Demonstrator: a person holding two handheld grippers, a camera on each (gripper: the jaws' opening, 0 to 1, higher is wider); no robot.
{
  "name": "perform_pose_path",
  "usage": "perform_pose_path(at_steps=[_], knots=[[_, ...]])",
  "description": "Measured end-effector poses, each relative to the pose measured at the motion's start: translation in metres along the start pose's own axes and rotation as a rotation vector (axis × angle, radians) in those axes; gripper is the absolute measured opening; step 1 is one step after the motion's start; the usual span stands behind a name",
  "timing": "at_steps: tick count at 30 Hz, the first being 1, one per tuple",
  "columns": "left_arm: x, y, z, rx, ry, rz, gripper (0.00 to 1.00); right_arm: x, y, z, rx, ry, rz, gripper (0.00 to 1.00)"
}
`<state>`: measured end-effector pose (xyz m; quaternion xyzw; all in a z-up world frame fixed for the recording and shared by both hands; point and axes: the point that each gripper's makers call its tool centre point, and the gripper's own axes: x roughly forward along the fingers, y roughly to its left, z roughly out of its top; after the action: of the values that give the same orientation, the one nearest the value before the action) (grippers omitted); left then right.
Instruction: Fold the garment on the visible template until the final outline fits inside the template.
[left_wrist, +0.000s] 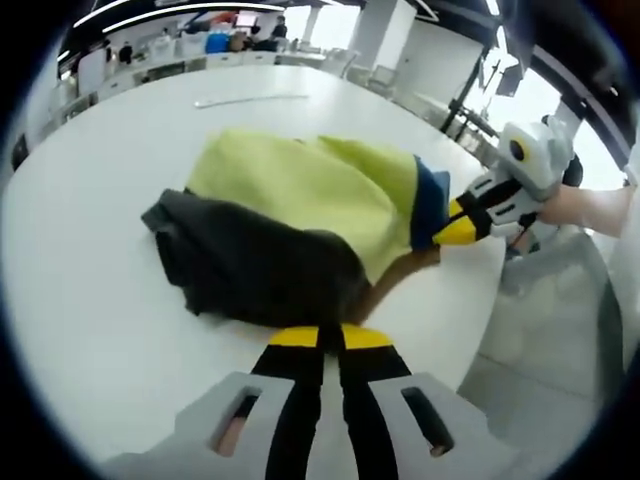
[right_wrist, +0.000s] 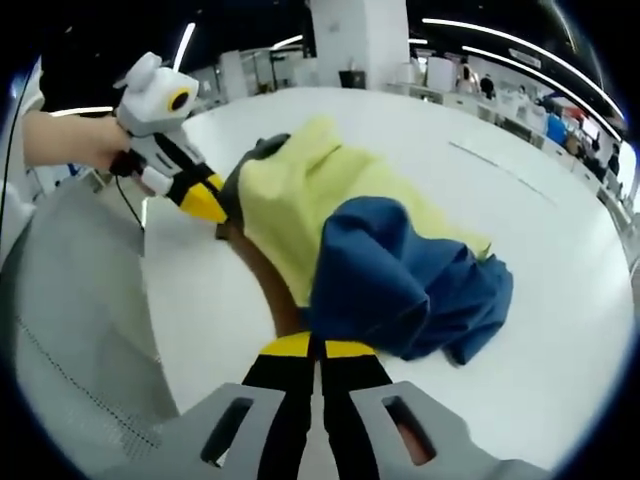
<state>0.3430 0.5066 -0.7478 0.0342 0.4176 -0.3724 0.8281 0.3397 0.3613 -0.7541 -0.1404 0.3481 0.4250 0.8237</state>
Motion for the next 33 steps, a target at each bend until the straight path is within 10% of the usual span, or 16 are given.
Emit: perform_pose_path(at_steps=[33], knots=[[-0.031, -0.01, 0.018, -0.028, -0.092, 0.018, 0.0, -0.028, 0.013, 0.026, -0.038, -0.059, -0.025, 0.02]])
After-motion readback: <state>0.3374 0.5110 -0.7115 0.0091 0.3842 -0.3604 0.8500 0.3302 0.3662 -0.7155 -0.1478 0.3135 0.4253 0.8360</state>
